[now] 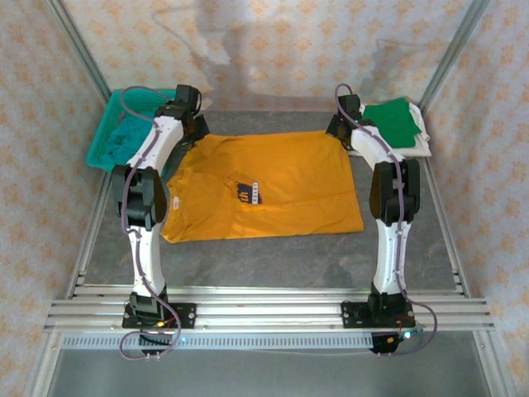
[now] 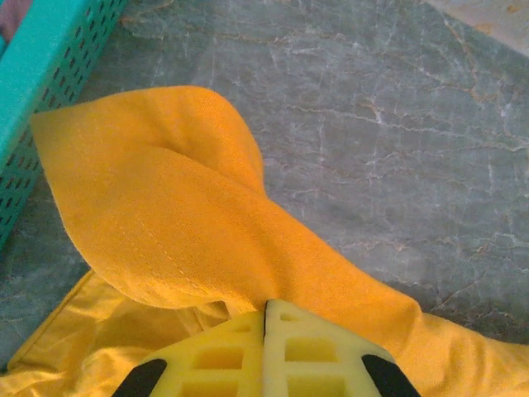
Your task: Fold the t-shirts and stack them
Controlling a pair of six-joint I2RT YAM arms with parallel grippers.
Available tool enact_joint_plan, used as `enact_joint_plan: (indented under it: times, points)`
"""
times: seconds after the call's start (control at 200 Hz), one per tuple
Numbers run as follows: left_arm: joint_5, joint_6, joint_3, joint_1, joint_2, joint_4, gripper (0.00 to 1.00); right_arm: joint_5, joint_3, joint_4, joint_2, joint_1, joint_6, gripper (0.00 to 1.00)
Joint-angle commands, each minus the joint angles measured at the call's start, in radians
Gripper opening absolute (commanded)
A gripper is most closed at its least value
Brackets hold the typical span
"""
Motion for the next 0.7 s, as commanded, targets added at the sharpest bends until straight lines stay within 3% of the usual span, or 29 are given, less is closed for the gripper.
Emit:
enact_joint_plan:
  times: [0.0, 0.255, 0.696]
  points:
    - [-0.025, 0.010, -0.047, 0.000, -0.034, -0.023, 0.00, 0.030, -0.078, 0.077, -0.084, -0.008, 0.014, 0.00]
    - [0.023, -0.032, -0.329, -0.002, -0.185, 0.081, 0.00, 0.050, -0.327, 0.180, -0.209, -0.009, 0.043, 0.00]
    - [0.015, -0.006, -0.349, -0.043, -0.282, -0.033, 0.00, 0.091, -0.431, 0.170, -0.300, -0.008, 0.010, 0.00]
